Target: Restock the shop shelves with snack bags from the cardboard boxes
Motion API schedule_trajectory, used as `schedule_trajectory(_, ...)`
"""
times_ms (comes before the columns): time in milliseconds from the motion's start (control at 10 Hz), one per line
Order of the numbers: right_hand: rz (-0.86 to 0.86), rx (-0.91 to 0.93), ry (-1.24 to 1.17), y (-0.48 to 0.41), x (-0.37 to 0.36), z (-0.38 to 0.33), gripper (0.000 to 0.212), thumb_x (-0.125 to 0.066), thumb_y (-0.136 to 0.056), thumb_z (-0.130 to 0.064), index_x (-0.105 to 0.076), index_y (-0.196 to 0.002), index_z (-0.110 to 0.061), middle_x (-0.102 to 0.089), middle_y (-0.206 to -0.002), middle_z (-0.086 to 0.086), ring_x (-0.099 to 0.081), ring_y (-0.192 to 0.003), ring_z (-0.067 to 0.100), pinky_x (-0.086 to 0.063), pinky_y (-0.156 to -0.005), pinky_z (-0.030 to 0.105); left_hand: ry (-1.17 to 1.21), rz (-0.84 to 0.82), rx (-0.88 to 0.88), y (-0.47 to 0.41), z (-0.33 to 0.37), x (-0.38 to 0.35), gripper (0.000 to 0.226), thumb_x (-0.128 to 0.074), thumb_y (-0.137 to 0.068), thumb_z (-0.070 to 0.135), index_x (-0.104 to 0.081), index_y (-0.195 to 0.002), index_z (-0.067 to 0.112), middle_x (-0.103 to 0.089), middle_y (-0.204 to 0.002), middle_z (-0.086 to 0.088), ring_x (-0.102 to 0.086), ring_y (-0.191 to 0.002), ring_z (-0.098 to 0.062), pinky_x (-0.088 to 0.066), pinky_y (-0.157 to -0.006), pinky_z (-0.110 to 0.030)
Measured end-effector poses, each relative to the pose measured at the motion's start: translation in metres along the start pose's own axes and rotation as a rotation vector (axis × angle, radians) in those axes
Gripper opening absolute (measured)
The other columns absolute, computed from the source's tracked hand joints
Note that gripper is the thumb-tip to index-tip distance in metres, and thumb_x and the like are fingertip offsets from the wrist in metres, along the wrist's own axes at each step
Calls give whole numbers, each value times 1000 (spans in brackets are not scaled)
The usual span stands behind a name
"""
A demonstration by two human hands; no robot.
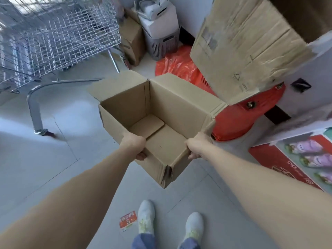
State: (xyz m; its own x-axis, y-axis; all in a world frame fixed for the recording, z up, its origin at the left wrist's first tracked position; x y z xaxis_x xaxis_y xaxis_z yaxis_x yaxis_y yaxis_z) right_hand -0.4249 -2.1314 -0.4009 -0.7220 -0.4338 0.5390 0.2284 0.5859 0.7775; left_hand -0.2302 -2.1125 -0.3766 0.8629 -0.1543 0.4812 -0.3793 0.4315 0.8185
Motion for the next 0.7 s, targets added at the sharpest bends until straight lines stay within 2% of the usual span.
schedule_trajectory(100,-7,-37,-14,-54,-31,6,48,-49,-89,-15,-41,-134,2,-68,-103,18,-66,-44,20,-57,-56,27,2,15,-22,-67,-6,-22,31,-31,-91,5,-57,-87,-11,-62,-54,-19,-58,-42,-26,-59,-67,-38)
schedule_trajectory(200,37,-39,-87,-97,-73,22,62,-54,-88,-13,-27,-143,0,-65,-103,12,-72,-63,24,-59,-63,31,21,24,-65,-120,-13,-42,26,-37,-82,0,-48,-104,-6,-62,-67,-21,-62,-53,-32,-60,-61,-41)
schedule_trajectory(300,148,-6,-151,-141,-102,39,93,-60,-87,-16,7,-151,-15,-60,-118,14,-70,-87,34,-58,-79,44,6,-15,-71,-162,-20,-62,40,-37,-76,-2,-41,-114,-11,-63,-63,-20,-63,-49,-29,-58,-52,-37)
schedule_trajectory(400,181,14,-117,-179,-105,49,95,-59,-88,-18,13,-150,-23,-60,-120,17,-66,-95,37,-56,-82,47,48,-82,-81,-193,-20,-85,46,-43,-82,0,-35,-125,-15,-62,-63,-22,-62,-48,-29,-58,-52,-39)
schedule_trajectory(500,250,18,-14,-202,-91,59,76,-58,-91,-20,-11,-149,-14,-59,-122,22,-62,-103,41,-52,-89,47,93,-192,-86,-203,-14,-104,23,-49,-94,6,-35,-113,2,-64,-98,-27,-65,-69,-31,-59,-73,-45)
schedule_trajectory(600,277,15,75,-204,-74,60,47,-55,-92,-14,-37,-135,-6,-59,-121,24,-59,-109,39,-49,-93,41,56,-237,-121,-206,-13,-106,55,-48,-96,9,-22,-145,11,-60,-115,-18,-66,-86,-28,-56,-79,-38)
schedule_trajectory(700,222,75,99,-192,-65,50,42,-54,-92,-15,-47,-134,-9,-63,-121,18,-61,-109,32,-47,-92,34,-81,-172,-221,-197,-4,-98,53,-49,-95,13,-31,-144,10,-60,-108,-13,-66,-93,-27,-55,-86,-40)
Point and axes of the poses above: each hand's wrist, its own y-axis away from the middle knuckle, its own x-axis out of the back of the hand, z = x × y, the point moved 1 cm from there along -y, towards the middle knuckle
